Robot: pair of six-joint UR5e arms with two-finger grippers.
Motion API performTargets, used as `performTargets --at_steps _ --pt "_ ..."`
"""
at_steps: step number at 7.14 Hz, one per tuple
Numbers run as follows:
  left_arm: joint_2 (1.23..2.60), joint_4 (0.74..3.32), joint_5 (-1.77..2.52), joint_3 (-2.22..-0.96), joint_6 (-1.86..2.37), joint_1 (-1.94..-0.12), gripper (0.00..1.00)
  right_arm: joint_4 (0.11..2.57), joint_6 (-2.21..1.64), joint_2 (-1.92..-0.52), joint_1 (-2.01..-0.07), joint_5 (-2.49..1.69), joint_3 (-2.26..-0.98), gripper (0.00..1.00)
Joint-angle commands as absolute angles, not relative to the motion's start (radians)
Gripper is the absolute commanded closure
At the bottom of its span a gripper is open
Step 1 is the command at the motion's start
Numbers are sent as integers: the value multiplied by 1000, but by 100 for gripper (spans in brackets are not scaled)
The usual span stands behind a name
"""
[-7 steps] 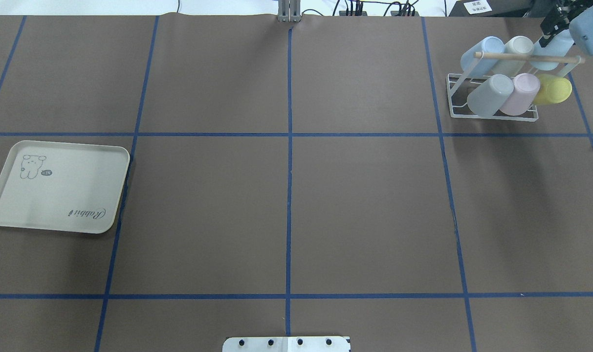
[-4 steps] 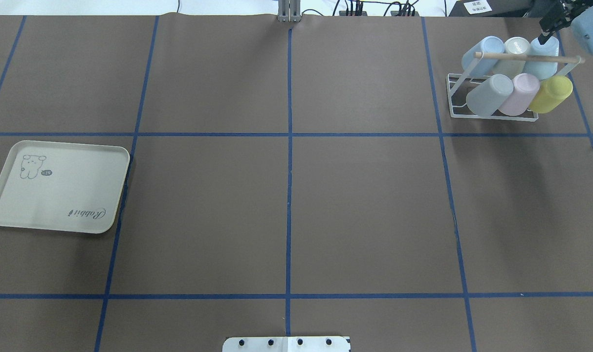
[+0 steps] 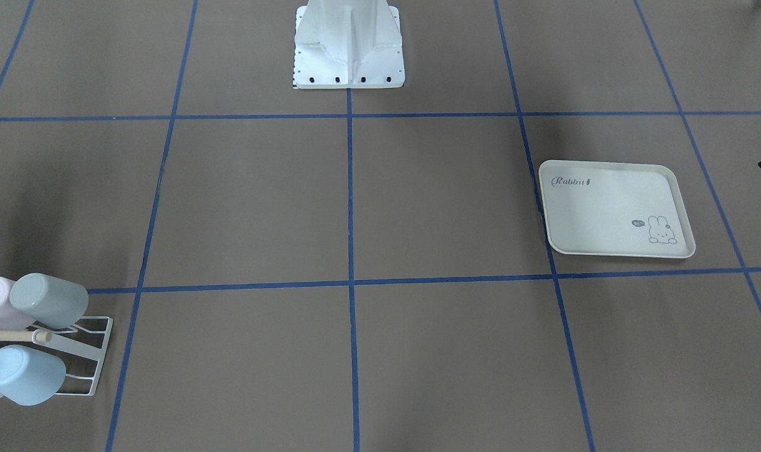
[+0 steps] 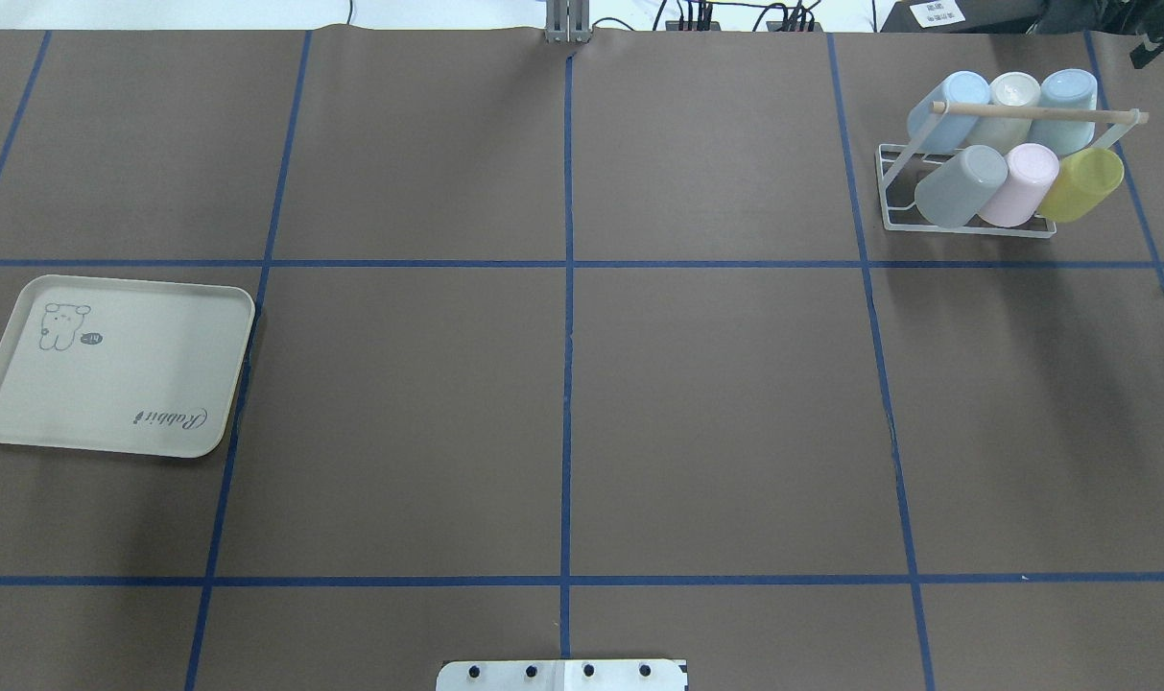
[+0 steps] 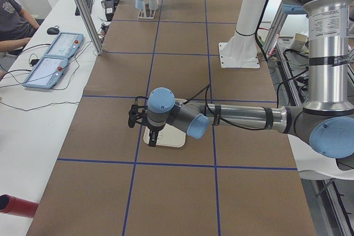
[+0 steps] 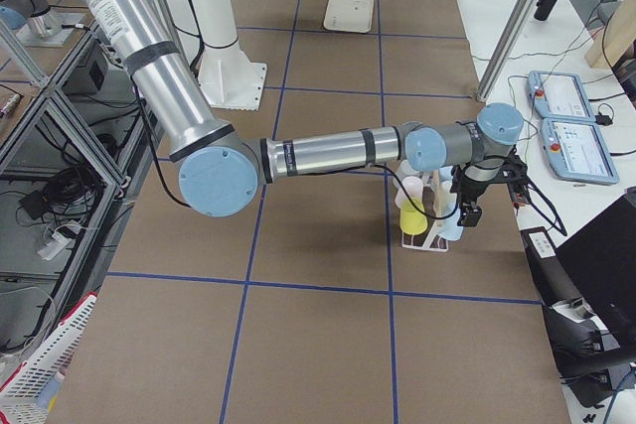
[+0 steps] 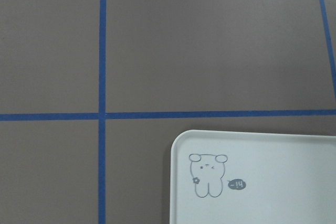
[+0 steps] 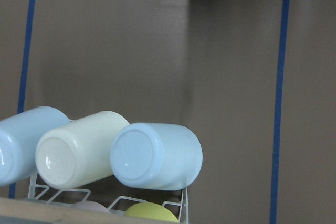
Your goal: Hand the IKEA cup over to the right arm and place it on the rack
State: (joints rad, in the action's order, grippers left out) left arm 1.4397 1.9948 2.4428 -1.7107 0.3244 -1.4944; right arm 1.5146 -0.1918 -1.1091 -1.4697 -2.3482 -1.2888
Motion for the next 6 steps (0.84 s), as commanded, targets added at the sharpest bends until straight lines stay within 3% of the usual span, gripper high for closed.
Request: performTargets --at_steps 1,5,6 --pt "1416 1916 2438 -1720 275 -1509 0 1514 -196 -1300 -1496 -2361 -1486 1" --pt "1535 1452 2263 -1813 -9 -1564 0 1512 -201 -1458 -1496 -2368 -1641 1" --pt "1539 1445 2267 -1804 -20 -1568 0 1511 -199 -1482 -1496 -2365 -1660 1"
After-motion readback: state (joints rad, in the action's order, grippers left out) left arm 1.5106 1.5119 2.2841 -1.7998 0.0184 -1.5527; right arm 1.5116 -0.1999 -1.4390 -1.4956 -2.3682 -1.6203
